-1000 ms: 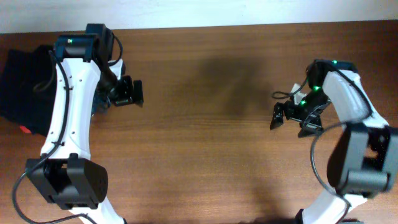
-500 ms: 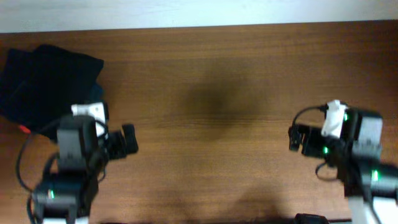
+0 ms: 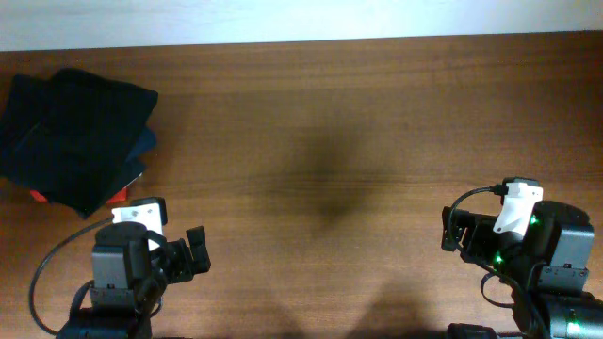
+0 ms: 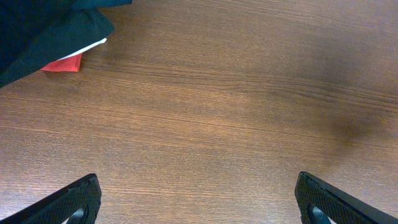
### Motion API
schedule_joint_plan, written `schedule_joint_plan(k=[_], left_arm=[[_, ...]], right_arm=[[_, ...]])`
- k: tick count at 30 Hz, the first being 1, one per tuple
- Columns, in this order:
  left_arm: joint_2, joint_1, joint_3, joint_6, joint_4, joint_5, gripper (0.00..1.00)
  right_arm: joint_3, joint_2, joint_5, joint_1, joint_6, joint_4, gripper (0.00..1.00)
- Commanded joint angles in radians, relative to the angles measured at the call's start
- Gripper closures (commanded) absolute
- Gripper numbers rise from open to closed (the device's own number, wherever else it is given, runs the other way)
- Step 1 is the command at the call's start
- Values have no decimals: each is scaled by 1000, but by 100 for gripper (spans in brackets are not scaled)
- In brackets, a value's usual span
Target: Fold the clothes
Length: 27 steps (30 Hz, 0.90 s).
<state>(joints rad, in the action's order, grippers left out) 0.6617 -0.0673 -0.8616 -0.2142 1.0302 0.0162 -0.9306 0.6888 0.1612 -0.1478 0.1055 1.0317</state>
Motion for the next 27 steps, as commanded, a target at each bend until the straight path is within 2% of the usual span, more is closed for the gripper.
schedule_joint_plan(k=[1,4,6,7,8,11,13,16,19,21,27], left_arm=[[-2,-2,6,-9,1,10,1],[-2,-2,6,-9,1,10,1],[-2,-2,6,-9,2,10,1],[-2,-2,6,-9,2,10,1],[-2,-2,6,-9,1,10,1],[-2,-2,6,-9,2,10,1],[-2,-2,6,-9,2,10,1],[-2,-2,6,-9,2,10,1],[-2,-2,6,-9,1,10,1],[-2,-2,6,-9,2,10,1],[-2,-2,6,-9,2,10,1]], right_arm=[[10,-20,-13,1,8,10,1],[38,-97,-63,32,0,-11,1],[123,-201,-61,64,-49,-133,1],[208,-287,-61,80,-49,-232,1],[367,-433,-62,117,-49,-405,1],[505,-555,-69,151,-49,-540,1],[649,-663,-68,170,-49,-700,1],[761,-685,-72,177,-63,-874,1],[862,-685,-60,177,-158,-1026,1],[916,-685,-61,177,-177,-1077,1],[925,-685,-91,177,-180,-959,1]])
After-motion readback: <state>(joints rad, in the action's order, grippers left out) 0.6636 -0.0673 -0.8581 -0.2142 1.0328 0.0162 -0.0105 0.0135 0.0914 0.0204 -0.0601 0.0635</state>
